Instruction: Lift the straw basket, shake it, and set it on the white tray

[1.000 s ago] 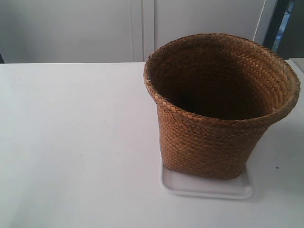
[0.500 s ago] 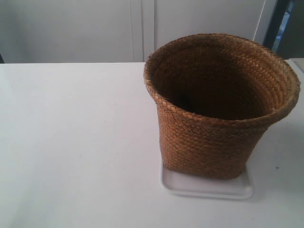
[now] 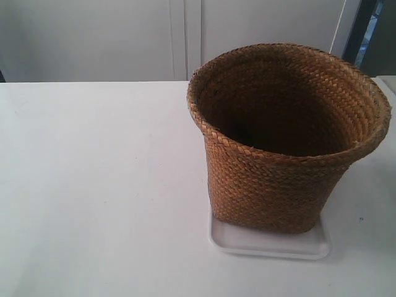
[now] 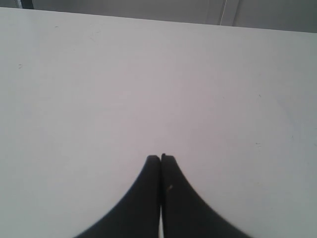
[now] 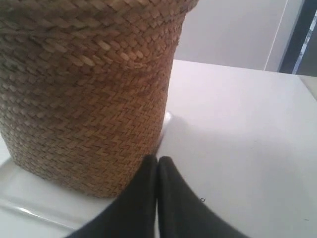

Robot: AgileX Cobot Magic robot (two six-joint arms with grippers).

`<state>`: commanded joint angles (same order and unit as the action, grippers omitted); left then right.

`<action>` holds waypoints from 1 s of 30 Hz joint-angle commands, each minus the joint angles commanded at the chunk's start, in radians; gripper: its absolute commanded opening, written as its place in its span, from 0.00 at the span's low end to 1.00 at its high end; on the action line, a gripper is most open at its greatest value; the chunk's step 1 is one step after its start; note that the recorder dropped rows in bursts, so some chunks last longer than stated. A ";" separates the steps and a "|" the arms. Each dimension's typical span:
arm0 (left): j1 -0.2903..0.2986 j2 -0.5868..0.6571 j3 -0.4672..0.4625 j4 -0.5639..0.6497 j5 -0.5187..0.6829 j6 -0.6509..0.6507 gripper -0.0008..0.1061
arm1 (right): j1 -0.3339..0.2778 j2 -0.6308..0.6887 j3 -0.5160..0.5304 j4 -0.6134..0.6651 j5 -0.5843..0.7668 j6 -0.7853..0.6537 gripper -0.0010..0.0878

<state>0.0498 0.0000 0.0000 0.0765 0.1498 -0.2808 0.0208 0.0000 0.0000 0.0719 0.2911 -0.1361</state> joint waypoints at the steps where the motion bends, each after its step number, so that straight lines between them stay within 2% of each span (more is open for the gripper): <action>1: 0.000 0.000 0.000 0.000 0.000 0.000 0.01 | 0.000 0.000 0.000 0.000 0.003 0.000 0.01; 4: 0.000 0.000 0.000 0.000 0.000 0.000 0.01 | 0.000 0.000 0.000 0.002 0.061 0.006 0.01; 30: 0.000 0.000 0.000 0.000 0.000 0.000 0.01 | 0.000 0.000 0.000 0.008 0.059 0.008 0.01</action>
<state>0.0498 0.0000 0.0000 0.0765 0.1498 -0.2808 0.0208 0.0000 0.0000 0.0799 0.3499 -0.1282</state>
